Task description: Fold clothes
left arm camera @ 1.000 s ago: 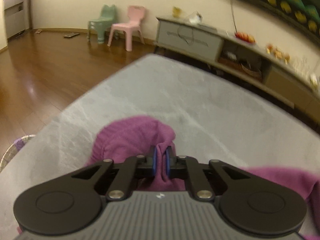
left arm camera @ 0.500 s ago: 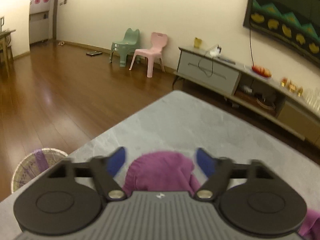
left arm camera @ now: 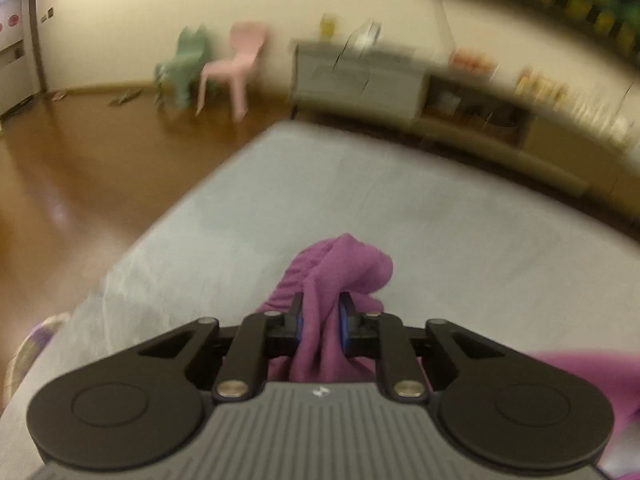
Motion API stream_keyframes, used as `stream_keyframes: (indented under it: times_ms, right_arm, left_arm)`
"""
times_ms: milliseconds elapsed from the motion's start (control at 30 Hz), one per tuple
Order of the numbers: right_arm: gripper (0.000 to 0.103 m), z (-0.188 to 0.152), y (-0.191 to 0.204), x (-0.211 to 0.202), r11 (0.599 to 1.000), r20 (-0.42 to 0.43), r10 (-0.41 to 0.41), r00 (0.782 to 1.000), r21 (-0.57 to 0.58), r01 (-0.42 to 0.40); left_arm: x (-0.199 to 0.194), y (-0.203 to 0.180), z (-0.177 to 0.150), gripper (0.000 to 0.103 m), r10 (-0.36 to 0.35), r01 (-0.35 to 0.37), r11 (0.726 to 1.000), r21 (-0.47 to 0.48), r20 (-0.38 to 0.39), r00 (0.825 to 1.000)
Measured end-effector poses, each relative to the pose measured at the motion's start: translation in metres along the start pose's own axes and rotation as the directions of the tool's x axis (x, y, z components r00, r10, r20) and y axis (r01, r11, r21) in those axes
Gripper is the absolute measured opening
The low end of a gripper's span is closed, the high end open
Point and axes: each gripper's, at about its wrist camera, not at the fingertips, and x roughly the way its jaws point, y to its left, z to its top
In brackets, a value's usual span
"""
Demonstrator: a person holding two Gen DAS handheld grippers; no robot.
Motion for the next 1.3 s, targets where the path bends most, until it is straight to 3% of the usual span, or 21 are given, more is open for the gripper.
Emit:
stream_keyframes:
  times_ms: [33,67,100,133,167,233,300,367,433,533,567,600,633,700,800,833,933,1033,1133,1233,1300]
  right_arm:
    - [0.072,0.002,0.000,0.000,1.000,-0.009,0.006,1.000,0.004,-0.005]
    - [0.046,0.004,0.000,0.001,1.000,-0.019,0.011,1.000,0.009,-0.011]
    - [0.028,0.006,0.000,0.001,1.000,-0.028,0.017,0.999,0.013,-0.016]
    - [0.000,0.008,0.000,0.002,1.000,-0.037,0.022,0.999,0.018,-0.022]
    - [0.000,0.010,-0.004,0.001,0.999,-0.036,0.010,0.999,0.036,-0.008]
    - [0.000,0.013,-0.016,-0.001,0.996,-0.030,-0.038,0.999,0.081,0.040]
    - [0.001,0.012,-0.022,-0.001,0.992,-0.038,-0.046,0.998,0.112,0.049]
    - [0.023,0.014,-0.015,-0.007,0.993,-0.024,-0.043,0.999,0.107,0.045]
    - [0.043,0.018,-0.001,-0.015,0.997,0.007,-0.025,1.000,0.080,0.024]
    - [0.072,0.028,0.042,-0.021,0.996,0.050,0.079,0.996,-0.052,-0.077]
    - [0.081,0.029,0.059,-0.020,0.987,0.045,0.116,0.992,-0.112,-0.111]
    - [0.081,0.030,0.075,-0.015,0.976,0.027,0.140,0.990,-0.174,-0.134]
    - [0.079,0.030,0.091,-0.009,0.960,0.002,0.156,0.988,-0.236,-0.151]
    - [0.065,0.029,0.112,0.012,0.939,-0.057,0.134,0.989,-0.312,-0.145]
    - [0.021,0.036,0.112,0.028,0.946,-0.115,0.168,0.979,-0.260,-0.193]
    - [0.000,0.040,0.108,0.030,0.951,-0.114,0.175,0.978,-0.237,-0.198]
    - [0.000,0.052,0.094,0.018,0.962,-0.064,0.187,0.980,-0.192,-0.196]
    - [0.000,0.075,0.069,0.001,0.979,0.020,0.164,0.986,-0.130,-0.160]
    - [0.000,0.112,0.027,-0.001,0.997,0.090,0.029,0.995,-0.069,-0.023]
    - [0.000,0.140,-0.032,0.029,0.977,0.042,-0.214,0.976,0.004,0.214]
    - [0.000,0.140,-0.059,0.047,0.959,-0.026,-0.276,0.961,0.057,0.277]
  left_arm:
    - [-0.029,0.012,0.005,0.014,-0.112,0.123,0.991,-0.058,0.170,0.979]
    - [-0.060,0.029,0.006,0.014,-0.191,0.238,0.967,-0.095,0.354,0.916]
    - [-0.074,0.045,0.006,0.015,-0.192,0.280,0.949,-0.143,0.440,0.877]
    - [-0.076,0.061,0.005,0.015,-0.153,0.276,0.935,-0.224,0.447,0.881]
    - [-0.070,0.072,0.002,0.016,-0.117,0.255,0.922,-0.290,0.419,0.900]
    - [-0.040,0.083,-0.009,0.025,-0.064,0.161,0.914,-0.373,0.260,0.964]
    - [-0.016,0.081,-0.016,0.036,-0.029,0.075,0.921,-0.381,0.126,0.992]
    - [-0.008,0.069,-0.016,0.037,-0.044,0.076,0.936,-0.344,0.102,0.994]
    - [-0.007,0.055,-0.014,0.045,-0.083,0.117,0.948,-0.295,0.126,0.989]
    - [-0.005,0.035,-0.010,0.051,-0.087,0.113,0.969,-0.221,0.126,0.988]
    - [-0.003,0.030,-0.010,0.051,-0.077,0.099,0.974,-0.204,0.113,0.991]
    - [-0.001,0.025,-0.011,0.051,-0.068,0.086,0.979,-0.186,0.101,0.993]
    - [0.001,0.021,-0.012,0.051,-0.058,0.072,0.983,-0.168,0.089,0.994]
    - [0.000,0.022,-0.013,0.051,-0.034,0.046,0.985,-0.169,0.074,0.997]
    - [-0.002,0.036,-0.013,0.051,0.000,0.013,0.976,-0.216,0.063,0.998]
    - [-0.002,0.042,-0.012,0.051,0.008,0.008,0.970,-0.242,0.063,0.998]
    - [-0.007,0.059,-0.011,0.051,0.018,0.006,0.948,-0.319,0.072,0.997]
    - [-0.012,0.062,-0.010,0.051,0.024,0.005,0.942,-0.335,0.080,0.997]
    - [-0.015,0.056,-0.009,0.052,0.013,0.014,0.949,-0.314,0.083,0.996]
    - [-0.015,0.044,-0.008,0.054,-0.001,0.023,0.960,-0.278,0.081,0.997]
    - [-0.011,0.036,-0.008,0.055,-0.006,0.021,0.970,-0.242,0.066,0.998]
